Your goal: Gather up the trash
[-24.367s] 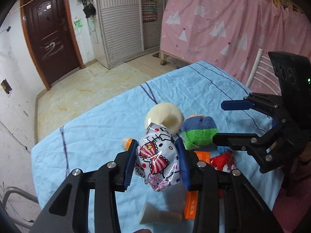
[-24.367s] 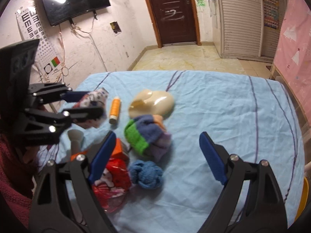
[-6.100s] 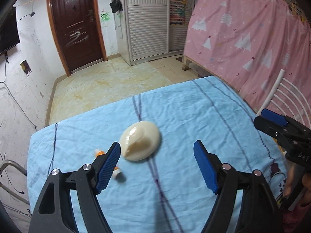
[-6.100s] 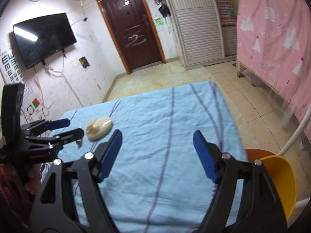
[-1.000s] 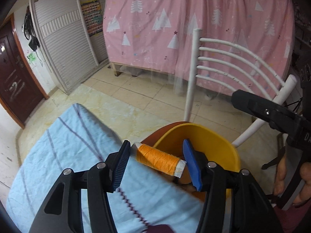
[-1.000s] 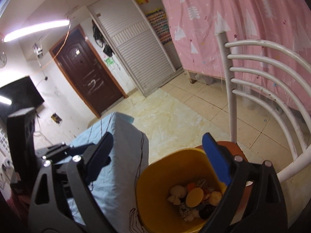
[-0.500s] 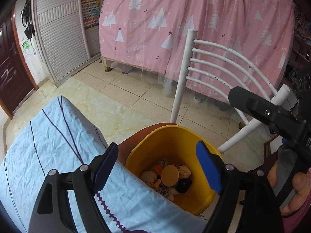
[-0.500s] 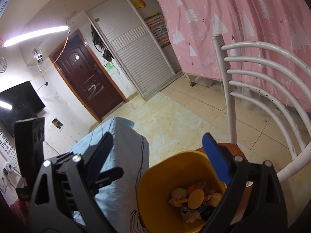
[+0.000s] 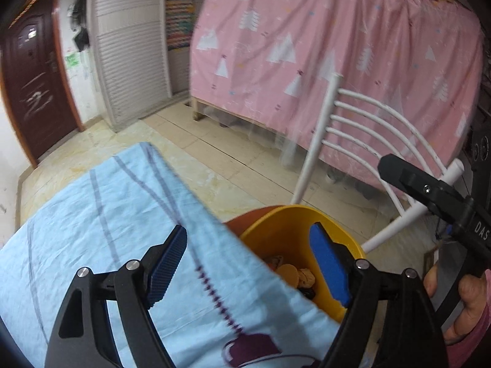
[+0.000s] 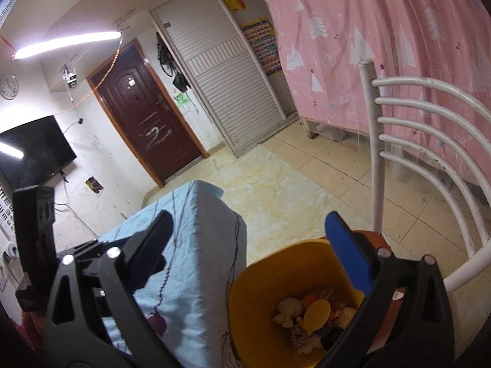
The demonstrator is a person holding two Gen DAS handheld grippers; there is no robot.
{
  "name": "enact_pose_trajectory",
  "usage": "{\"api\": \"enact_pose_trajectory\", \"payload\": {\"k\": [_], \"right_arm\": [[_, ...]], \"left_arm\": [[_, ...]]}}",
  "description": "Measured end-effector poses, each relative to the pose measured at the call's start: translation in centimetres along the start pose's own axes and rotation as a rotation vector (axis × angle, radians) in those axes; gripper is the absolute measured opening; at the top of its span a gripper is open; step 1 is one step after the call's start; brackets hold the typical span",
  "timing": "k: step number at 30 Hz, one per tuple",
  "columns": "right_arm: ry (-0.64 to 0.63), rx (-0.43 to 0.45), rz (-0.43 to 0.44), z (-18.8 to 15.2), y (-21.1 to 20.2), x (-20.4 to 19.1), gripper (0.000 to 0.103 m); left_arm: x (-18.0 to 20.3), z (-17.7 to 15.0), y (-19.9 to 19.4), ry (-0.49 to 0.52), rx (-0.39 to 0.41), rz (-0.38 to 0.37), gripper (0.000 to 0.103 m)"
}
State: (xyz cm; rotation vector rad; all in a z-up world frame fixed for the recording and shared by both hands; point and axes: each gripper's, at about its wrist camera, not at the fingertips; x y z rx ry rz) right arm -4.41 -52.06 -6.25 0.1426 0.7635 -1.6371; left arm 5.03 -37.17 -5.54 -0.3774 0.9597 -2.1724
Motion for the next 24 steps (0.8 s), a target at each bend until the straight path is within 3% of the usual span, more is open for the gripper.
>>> {"api": "enact_pose_trajectory", "payload": {"k": [11, 24], "right_arm": [[-0.095, -0.021, 0.062, -0.1, 2.1, -5.2, 0.097], [-0.236, -0.051, 0.252, -1.8, 6.4, -12.6, 0.097]], "left_arm": [[-6.4, -1.4, -4.2, -0.17, 0.082, 0.143, 0.074], [-12.6, -4.0, -7.5, -0.343, 0.153, 0.402, 0.079]]}}
Point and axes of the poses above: each gripper's, at about its wrist camera, not at the fingertips, and y roughly the way its jaws point, x to its right, z to its top, and after that the axes turned 6 degrees about z, right-handed
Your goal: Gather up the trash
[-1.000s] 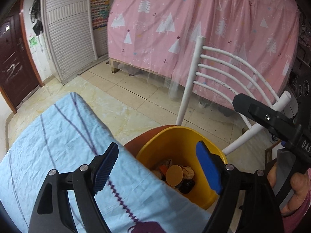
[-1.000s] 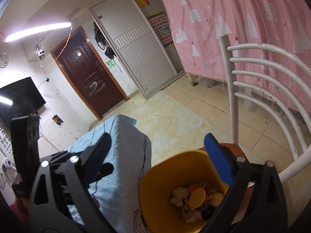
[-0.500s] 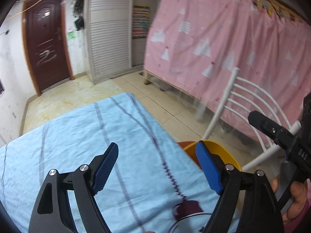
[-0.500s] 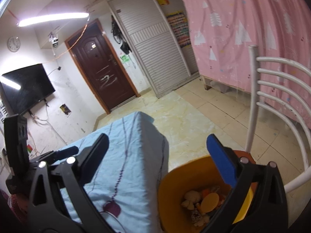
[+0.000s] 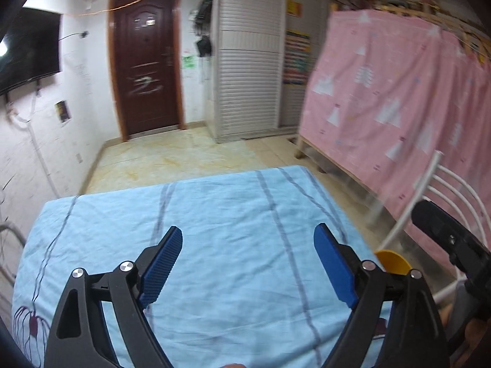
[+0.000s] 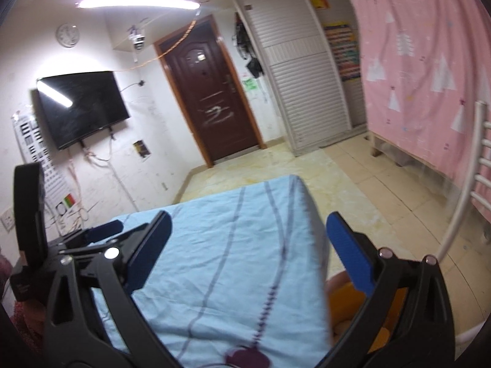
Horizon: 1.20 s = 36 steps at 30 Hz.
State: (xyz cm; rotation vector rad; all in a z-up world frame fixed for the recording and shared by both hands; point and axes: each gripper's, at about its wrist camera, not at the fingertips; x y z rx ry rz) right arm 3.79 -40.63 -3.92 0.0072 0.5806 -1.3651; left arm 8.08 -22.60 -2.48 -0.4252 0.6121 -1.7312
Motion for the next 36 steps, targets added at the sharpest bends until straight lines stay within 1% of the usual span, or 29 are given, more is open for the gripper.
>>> {"api": "enact_pose_trajectory", "payload": {"k": [4, 13, 16, 19, 26, 36], "right_arm": [[-0.021, -0.008, 0.041, -0.2, 1.3, -1.3, 0.097], [-0.067, -0.032, 0.087, -0.5, 3.2, -3.9, 0.097], [-0.081, -0.041, 0.104, -0.6, 3.8, -4.6, 0.097], [-0.108, -0.043, 0.119, -0.7, 4.4, -5.5, 0.097], [-0.165, -0.03, 0.129, -1.0, 5.5, -7.5, 0.097], [-0.225, -0.028, 0.088, -1.5, 6.7, -9.0, 0.097]], "left_arm": [[-2.0, -0.1, 0.2, -0.038, 0.005, 0.064, 0.079], [-5.3, -0.3, 0.9, -0.084, -0.004, 0.14, 0.079], [-6.6, -0.6, 0.8, -0.101, 0.008, 0.182, 0.079], [-7.7, -0.7, 0.8, -0.124, 0.011, 0.207, 0.079], [-10.0, -0.9, 0.6, -0.161, 0.021, 0.247, 0.079], [-11.7, -1.0, 0.4, -0.187, 0.024, 0.263, 0.079]]}}
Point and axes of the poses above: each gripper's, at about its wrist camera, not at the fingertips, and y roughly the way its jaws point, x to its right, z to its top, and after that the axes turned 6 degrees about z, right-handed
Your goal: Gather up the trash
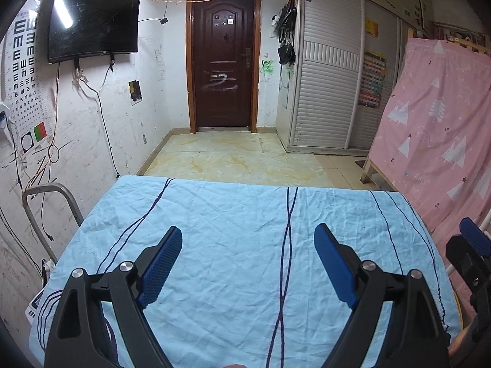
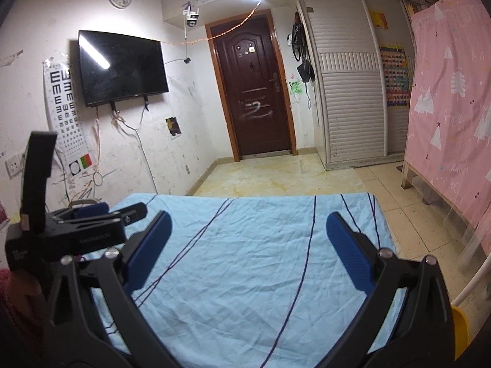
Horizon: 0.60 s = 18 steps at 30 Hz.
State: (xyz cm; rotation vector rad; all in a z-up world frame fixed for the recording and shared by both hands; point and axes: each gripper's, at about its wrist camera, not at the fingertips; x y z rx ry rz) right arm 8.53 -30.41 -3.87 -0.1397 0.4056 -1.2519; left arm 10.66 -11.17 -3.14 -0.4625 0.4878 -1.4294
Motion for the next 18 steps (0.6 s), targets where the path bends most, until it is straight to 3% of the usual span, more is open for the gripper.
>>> {"api": "enact_pose_trajectory", "payload": {"k": [18], "right_arm": [[-0.022, -0.009, -0.047, -0.75, 0.95, -0.34, 0.097]], "left_arm": [[-0.42, -0.02, 0.02, 0.001, 0.002, -0.006, 0.079]]}}
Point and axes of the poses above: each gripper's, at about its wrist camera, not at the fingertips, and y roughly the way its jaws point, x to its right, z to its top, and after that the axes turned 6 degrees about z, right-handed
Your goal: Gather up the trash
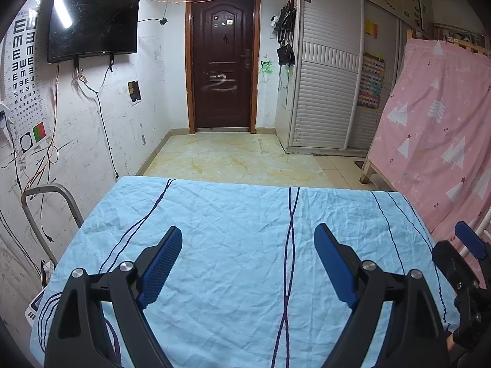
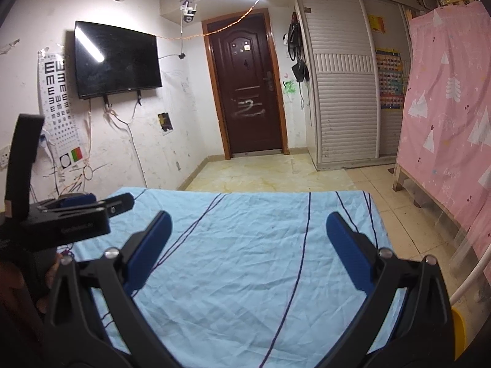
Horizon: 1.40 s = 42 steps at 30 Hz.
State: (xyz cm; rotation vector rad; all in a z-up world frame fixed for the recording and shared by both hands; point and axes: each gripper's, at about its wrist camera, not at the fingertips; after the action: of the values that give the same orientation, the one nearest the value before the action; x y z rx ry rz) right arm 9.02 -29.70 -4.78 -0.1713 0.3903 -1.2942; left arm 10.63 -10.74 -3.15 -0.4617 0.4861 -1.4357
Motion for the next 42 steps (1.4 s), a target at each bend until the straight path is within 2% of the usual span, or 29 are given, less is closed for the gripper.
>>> {"api": "enact_pose_trajectory", "payload": {"k": [42], "right_arm": [[0.0, 0.0, 0.0, 0.03, -0.03, 0.1, 0.097]], "left_arm": [[0.28, -0.3, 0.16, 0.001, -0.01, -0.002, 0.079]]}}
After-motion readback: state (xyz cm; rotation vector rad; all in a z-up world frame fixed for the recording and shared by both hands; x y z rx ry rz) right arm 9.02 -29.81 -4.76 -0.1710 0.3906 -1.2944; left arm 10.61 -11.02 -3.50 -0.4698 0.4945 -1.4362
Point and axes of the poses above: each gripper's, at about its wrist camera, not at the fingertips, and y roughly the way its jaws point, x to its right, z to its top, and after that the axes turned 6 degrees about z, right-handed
